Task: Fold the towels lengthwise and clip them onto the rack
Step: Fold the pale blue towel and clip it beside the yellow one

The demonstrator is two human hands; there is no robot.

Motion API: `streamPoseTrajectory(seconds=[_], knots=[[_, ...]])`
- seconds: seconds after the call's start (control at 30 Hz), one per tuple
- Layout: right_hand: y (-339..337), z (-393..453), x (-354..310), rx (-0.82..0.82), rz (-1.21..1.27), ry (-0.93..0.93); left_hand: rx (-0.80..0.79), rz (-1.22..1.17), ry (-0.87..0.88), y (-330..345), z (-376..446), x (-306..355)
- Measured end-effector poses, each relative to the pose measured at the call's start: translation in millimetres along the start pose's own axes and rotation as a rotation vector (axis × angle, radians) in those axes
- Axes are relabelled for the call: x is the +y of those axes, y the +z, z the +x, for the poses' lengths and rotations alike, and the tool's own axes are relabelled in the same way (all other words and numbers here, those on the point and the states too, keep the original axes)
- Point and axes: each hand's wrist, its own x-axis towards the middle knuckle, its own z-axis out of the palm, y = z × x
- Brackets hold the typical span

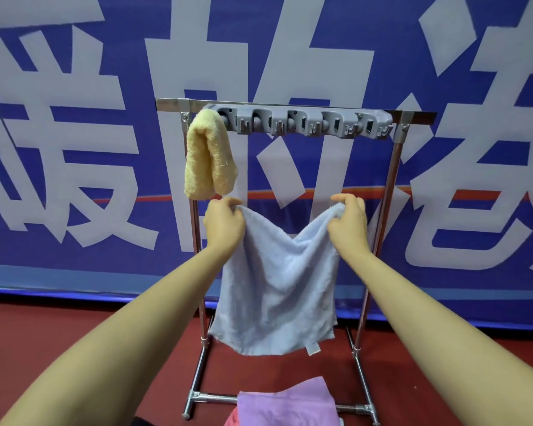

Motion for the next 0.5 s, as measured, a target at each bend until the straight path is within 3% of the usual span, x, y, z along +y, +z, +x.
streamPoseTrajectory(seconds=[0.13, 0.3, 0.5], knots=[[-3.3, 5.6, 0.8, 0.113, -0.133, -0.09, 0.042, 0.091, 0.048, -7.7, 8.2, -8.0], [-11.1, 13.5, 0.3, 0.237, -0.24, -0.017, 0.086, 0.103, 0.033, -19.0, 21.2, -11.4], [-13.8, 23.8, -2.5, 0.295, 0.073, 0.163, 0.181, 0.136, -0.054, -24.6, 20.0, -12.1]])
